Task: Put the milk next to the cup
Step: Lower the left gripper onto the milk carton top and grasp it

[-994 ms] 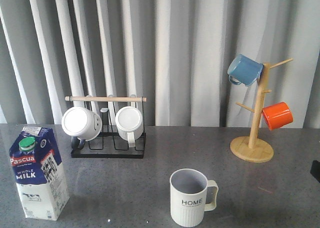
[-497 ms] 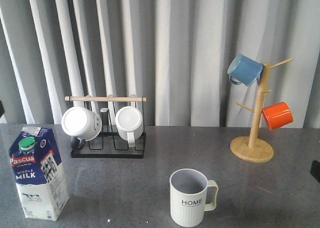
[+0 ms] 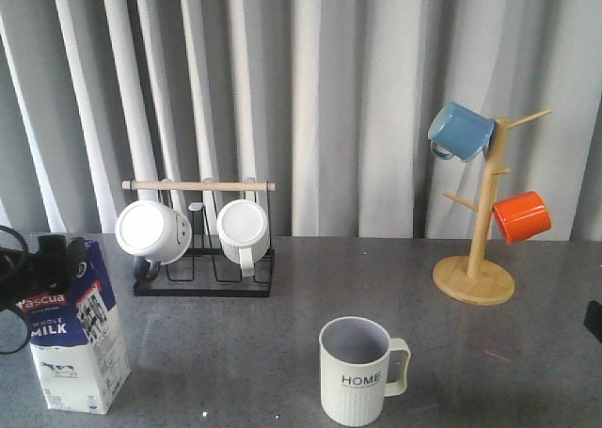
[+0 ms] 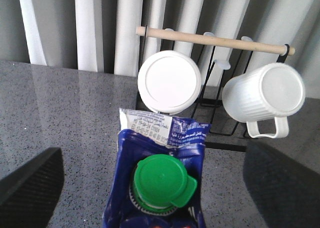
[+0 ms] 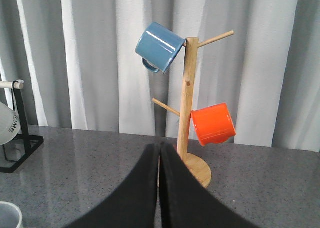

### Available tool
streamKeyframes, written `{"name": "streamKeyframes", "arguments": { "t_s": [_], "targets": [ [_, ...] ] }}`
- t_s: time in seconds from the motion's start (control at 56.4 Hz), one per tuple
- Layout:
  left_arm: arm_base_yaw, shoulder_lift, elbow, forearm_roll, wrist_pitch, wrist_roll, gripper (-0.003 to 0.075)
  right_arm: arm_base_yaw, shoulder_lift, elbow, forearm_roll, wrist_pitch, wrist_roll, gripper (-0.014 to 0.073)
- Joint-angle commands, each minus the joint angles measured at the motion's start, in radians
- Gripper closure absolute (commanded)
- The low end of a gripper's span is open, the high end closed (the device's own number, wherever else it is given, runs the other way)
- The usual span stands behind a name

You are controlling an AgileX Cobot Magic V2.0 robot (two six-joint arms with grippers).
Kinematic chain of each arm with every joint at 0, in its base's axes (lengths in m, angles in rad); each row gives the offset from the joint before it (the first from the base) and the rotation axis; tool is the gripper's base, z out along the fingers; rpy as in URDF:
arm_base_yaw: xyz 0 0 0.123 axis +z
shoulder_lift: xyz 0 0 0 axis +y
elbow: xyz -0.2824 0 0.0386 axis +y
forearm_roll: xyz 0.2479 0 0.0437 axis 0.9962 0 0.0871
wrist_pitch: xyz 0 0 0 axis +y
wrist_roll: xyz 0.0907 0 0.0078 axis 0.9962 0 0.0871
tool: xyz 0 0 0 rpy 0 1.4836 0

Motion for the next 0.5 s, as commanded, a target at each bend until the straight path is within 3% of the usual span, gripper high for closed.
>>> {"name": "streamKeyframes", "arguments": {
  "t_s": [0.0,0.302,0.479],
  "targets": [
    [-0.01,0.012,-0.036,0.001,-0.105,-0.008,0.0001,-0.005,-0.014,-0.034,0.0,-0.065,-0.002,0.0602],
    [-0.011,0.104,-0.036,-0.006,-0.119,-0.012,0.0038,-0.005,-0.014,-0.034,0.0,-0.065,-0.002,0.0602],
    [-0.011,0.119,-0.036,-0.007,-0.123,-0.026,0.025,-0.005,-0.014,-0.034,0.0,-0.065,-0.002,0.0602]
  ]
}}
